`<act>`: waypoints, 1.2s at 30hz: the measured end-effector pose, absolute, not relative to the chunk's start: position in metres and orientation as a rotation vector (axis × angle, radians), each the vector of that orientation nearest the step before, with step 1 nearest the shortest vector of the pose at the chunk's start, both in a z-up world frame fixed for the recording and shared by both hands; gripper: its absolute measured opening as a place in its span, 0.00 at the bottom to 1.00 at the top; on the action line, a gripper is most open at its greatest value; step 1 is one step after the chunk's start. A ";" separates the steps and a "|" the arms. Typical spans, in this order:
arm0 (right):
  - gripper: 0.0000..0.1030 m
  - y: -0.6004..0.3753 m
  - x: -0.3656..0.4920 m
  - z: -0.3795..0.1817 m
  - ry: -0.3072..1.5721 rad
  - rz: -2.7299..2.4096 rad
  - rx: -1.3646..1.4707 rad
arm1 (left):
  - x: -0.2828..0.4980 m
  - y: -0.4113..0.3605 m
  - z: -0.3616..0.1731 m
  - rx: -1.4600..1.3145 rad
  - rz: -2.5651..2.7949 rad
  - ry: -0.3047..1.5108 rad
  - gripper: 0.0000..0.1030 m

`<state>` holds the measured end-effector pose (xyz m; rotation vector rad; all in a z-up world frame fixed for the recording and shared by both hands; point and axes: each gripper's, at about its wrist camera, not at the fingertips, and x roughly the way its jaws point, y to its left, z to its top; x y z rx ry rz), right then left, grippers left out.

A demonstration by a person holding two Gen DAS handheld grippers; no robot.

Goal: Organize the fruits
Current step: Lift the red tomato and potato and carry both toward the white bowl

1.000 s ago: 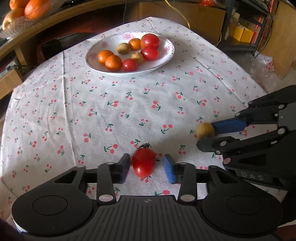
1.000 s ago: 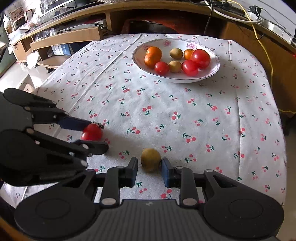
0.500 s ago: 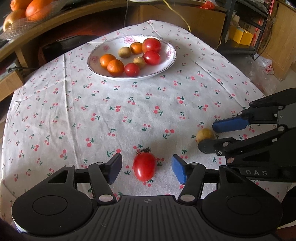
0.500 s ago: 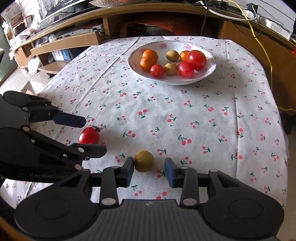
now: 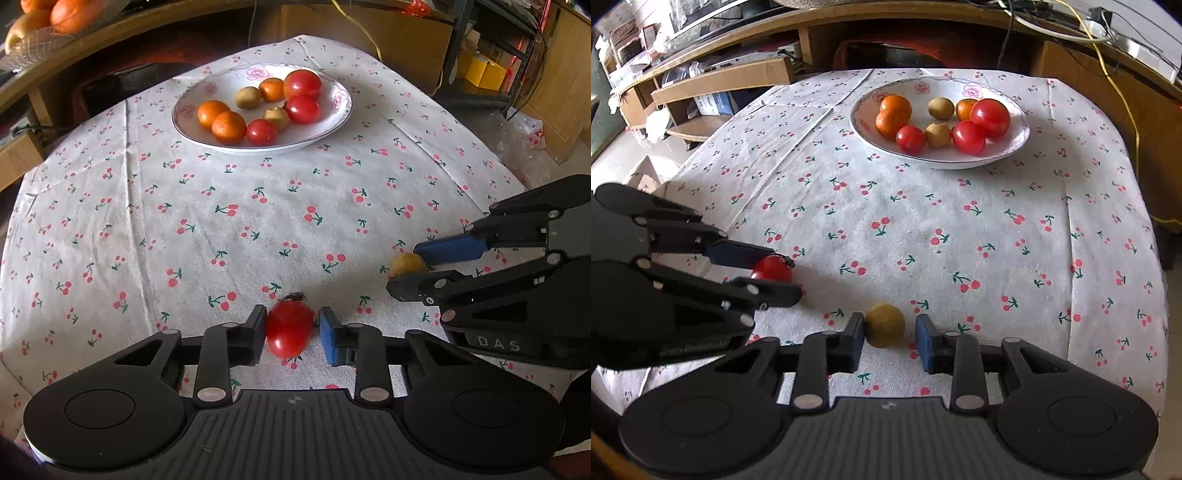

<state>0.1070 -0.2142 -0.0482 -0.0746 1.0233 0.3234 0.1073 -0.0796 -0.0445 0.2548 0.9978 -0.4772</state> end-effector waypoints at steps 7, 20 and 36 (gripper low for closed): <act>0.25 -0.210 0.107 -0.047 1.030 0.325 -0.093 | 0.105 -0.079 -0.043 0.255 -0.476 0.998 0.33; 0.25 -0.210 0.106 -0.047 1.030 0.325 -0.088 | 0.106 -0.079 -0.045 0.242 -0.441 1.005 0.33; 0.24 -0.216 0.113 -0.033 0.978 0.298 -0.048 | 0.119 -0.094 -0.027 0.196 -0.426 0.964 0.33</act>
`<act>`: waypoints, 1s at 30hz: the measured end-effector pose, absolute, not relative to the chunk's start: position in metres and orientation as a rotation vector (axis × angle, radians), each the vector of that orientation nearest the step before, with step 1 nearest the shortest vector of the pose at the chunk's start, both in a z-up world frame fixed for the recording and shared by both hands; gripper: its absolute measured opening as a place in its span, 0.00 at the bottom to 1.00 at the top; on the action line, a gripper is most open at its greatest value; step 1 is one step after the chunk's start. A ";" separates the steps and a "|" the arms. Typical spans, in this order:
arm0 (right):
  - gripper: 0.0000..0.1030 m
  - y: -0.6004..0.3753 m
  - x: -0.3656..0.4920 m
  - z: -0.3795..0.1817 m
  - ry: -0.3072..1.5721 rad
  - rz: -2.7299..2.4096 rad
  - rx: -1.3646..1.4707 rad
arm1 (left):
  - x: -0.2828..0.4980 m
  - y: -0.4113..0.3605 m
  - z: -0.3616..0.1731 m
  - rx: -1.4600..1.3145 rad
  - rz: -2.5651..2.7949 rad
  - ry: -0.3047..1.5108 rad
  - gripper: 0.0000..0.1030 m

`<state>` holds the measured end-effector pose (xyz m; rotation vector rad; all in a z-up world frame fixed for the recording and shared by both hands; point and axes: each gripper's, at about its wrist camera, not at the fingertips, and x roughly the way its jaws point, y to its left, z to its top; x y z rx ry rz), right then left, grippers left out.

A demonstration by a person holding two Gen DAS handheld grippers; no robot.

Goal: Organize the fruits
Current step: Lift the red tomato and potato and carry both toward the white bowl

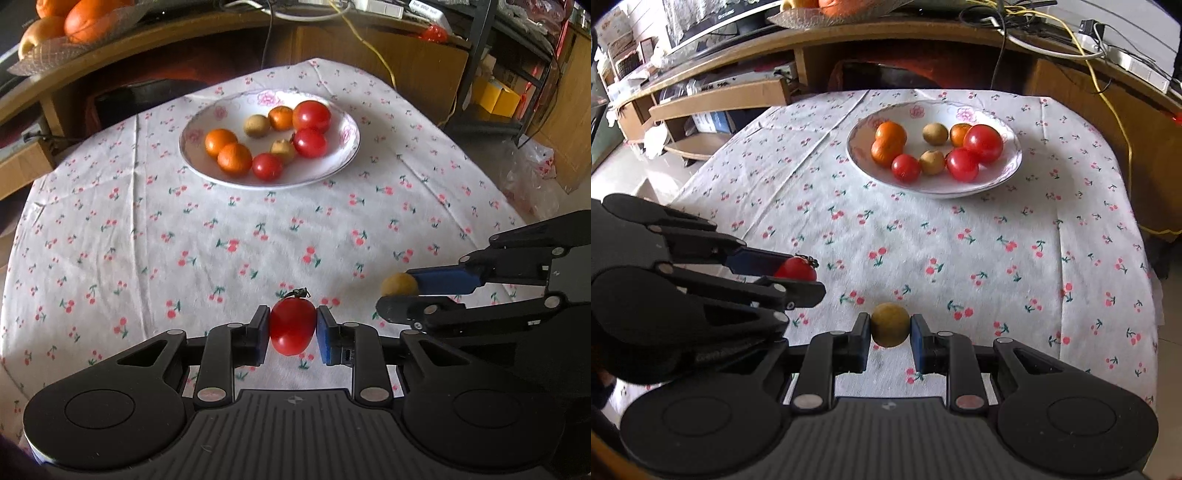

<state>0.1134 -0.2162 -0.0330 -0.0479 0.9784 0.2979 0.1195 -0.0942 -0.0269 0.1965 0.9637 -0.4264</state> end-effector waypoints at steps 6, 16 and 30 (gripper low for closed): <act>0.24 -0.222 0.118 -0.029 0.964 0.281 -0.013 | 0.124 -0.097 -0.022 0.180 -0.424 0.952 0.33; 0.24 -0.228 0.133 -0.013 0.906 0.257 0.023 | 0.139 -0.101 -0.005 0.174 -0.406 0.898 0.31; 0.25 -0.241 0.189 0.003 0.839 0.205 0.086 | 0.196 -0.112 0.014 0.163 -0.378 0.838 0.31</act>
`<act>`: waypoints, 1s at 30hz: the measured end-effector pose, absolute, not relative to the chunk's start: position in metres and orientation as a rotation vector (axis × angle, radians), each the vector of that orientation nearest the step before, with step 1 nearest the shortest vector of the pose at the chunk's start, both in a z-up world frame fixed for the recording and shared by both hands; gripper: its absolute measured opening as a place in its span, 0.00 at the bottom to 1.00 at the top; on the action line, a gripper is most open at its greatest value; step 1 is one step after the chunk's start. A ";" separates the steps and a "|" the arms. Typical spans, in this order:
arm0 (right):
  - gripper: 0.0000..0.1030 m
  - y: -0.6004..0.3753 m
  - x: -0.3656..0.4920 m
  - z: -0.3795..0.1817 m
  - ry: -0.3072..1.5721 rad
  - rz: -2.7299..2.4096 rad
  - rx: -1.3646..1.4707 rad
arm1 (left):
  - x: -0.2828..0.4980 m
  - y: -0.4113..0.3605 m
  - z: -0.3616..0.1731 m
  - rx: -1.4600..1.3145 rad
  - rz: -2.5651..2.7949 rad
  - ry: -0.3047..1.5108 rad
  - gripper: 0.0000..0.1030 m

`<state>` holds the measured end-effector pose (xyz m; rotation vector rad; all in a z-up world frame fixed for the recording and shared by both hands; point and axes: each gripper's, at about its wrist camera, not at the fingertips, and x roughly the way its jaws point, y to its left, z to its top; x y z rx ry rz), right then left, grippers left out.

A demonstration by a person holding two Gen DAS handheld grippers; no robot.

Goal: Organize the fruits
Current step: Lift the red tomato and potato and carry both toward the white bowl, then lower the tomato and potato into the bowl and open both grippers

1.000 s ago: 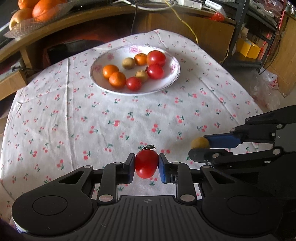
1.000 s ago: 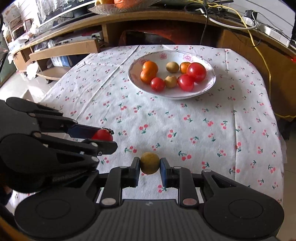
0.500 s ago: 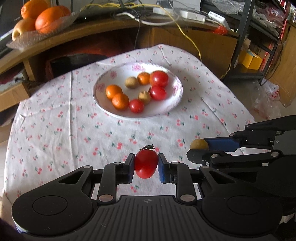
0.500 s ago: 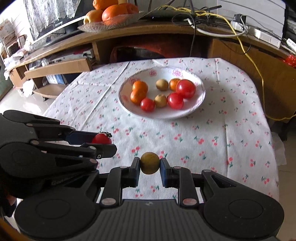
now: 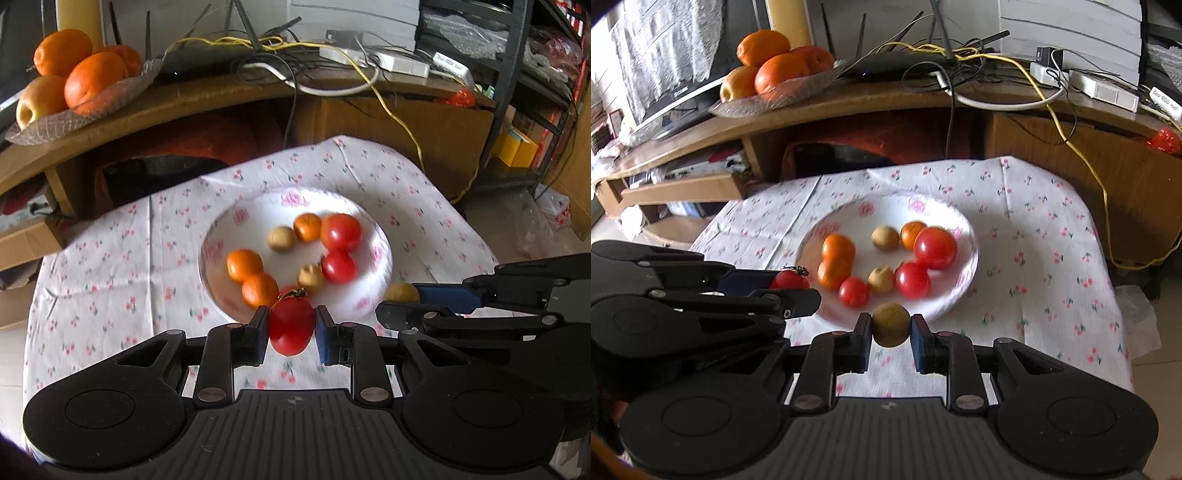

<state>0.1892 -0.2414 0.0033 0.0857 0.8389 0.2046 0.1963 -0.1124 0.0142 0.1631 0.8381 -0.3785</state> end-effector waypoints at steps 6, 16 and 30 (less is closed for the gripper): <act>0.25 -0.247 0.215 -0.001 0.833 0.196 0.110 | 0.222 -0.115 0.012 0.157 -0.364 0.838 0.31; 0.25 -0.256 0.240 -0.013 0.835 0.174 0.132 | 0.245 -0.124 0.003 0.146 -0.357 0.848 0.31; 0.25 -0.259 0.251 -0.023 0.832 0.158 0.154 | 0.259 -0.126 -0.005 0.134 -0.343 0.863 0.31</act>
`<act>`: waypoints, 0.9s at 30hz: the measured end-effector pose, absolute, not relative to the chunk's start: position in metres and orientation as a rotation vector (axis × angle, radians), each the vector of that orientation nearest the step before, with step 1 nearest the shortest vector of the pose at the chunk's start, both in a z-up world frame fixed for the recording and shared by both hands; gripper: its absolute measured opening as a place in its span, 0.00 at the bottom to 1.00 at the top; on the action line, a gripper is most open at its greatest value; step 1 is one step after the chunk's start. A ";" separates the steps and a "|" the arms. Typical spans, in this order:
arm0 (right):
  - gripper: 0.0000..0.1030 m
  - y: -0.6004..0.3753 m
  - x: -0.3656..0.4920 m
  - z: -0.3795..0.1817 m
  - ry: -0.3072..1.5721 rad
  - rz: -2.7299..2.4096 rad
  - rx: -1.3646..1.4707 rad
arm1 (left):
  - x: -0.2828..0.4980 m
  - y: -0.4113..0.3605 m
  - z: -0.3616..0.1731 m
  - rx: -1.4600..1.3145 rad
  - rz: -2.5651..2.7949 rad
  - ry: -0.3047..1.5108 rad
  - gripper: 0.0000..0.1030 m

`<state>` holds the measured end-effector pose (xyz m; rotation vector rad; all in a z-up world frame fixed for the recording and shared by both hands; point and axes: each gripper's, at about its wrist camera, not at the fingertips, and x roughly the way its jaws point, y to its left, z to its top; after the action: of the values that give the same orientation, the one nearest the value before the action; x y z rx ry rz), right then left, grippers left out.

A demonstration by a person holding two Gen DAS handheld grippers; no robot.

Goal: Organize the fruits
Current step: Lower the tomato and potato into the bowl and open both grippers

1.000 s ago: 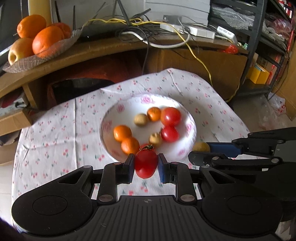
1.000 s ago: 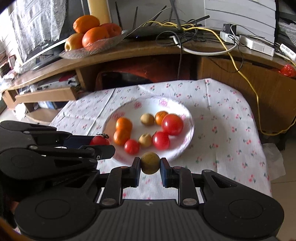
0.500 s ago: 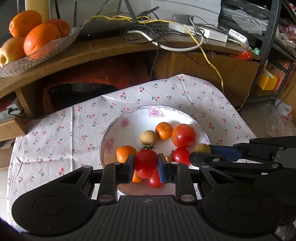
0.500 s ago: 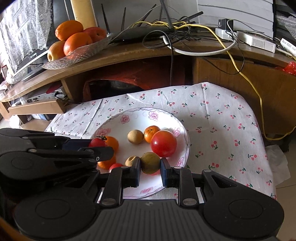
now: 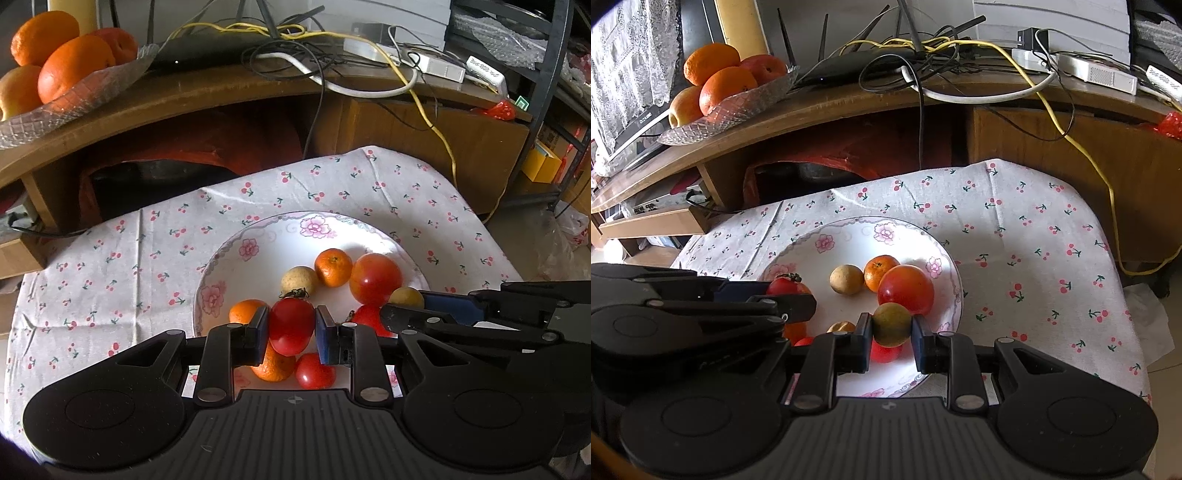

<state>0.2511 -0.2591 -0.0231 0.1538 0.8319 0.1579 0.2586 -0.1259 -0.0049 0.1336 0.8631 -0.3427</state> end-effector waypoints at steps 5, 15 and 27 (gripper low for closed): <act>0.26 -0.259 0.252 -0.024 0.827 0.162 0.166 | 0.259 -0.124 -0.005 0.131 -0.340 0.863 0.32; 0.26 -0.262 0.253 -0.025 0.828 0.157 0.190 | 0.260 -0.121 -0.005 0.121 -0.333 0.858 0.35; 0.34 -0.270 0.253 -0.023 0.830 0.151 0.262 | 0.260 -0.116 0.001 0.095 -0.320 0.833 0.45</act>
<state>0.2530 -0.2705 -0.0228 0.2617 0.8297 0.1509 0.2596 -0.1160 0.0015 0.0949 0.8327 -0.3199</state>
